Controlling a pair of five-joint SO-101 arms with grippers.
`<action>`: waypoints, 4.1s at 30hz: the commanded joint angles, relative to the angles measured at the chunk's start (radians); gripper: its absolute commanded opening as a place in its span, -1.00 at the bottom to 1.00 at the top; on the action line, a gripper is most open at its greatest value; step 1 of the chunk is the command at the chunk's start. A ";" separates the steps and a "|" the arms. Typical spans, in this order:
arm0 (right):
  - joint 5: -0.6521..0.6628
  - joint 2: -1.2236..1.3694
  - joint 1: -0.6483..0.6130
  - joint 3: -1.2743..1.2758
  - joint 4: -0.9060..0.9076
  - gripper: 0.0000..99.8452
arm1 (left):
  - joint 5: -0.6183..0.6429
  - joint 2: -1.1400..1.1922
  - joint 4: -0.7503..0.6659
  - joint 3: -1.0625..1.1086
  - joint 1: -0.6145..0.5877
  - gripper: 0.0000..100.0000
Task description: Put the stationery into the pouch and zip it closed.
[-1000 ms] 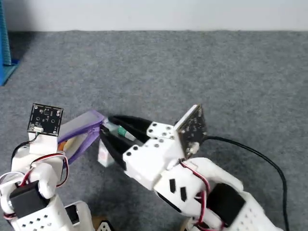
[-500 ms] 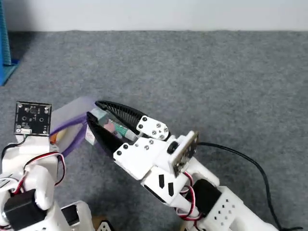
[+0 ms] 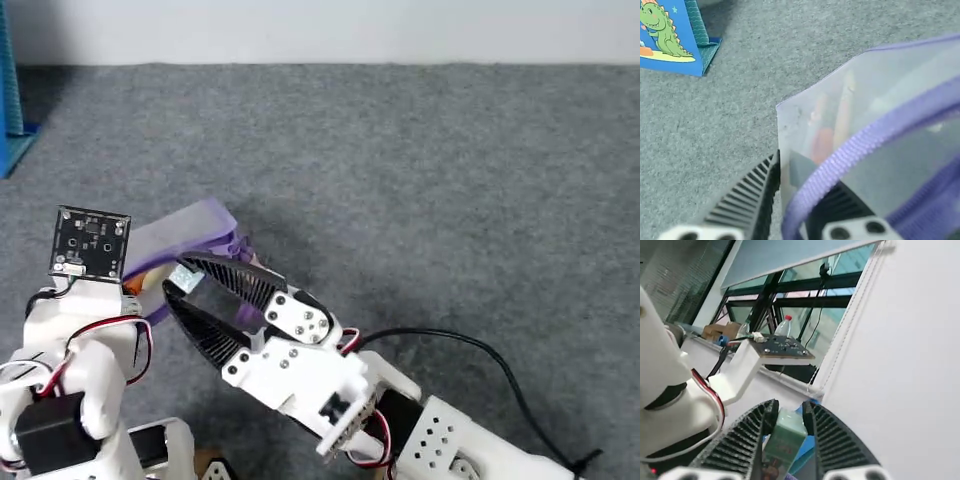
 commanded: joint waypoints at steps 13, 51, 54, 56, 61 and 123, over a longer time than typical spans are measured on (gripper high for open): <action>0.083 -0.025 0.018 0.101 -0.107 -0.99 | 0.035 -0.006 0.121 -0.134 0.117 -0.98; -0.402 -0.303 0.429 -0.109 0.952 -0.62 | -0.003 -0.014 0.095 -0.054 -0.097 -0.98; -0.428 -0.288 0.447 -0.153 1.119 -0.62 | 0.014 -0.014 0.098 -0.047 -0.097 -0.98; -0.428 -0.263 0.452 -0.152 1.182 -0.62 | 0.029 -0.014 0.101 -0.039 -0.100 -0.98; -0.428 -0.137 0.452 -0.152 1.227 -0.62 | 0.038 -0.014 0.107 0.001 -0.100 -0.98; -0.321 1.293 0.292 -0.936 1.093 -0.63 | 0.031 -0.014 0.103 -0.001 -0.098 -0.98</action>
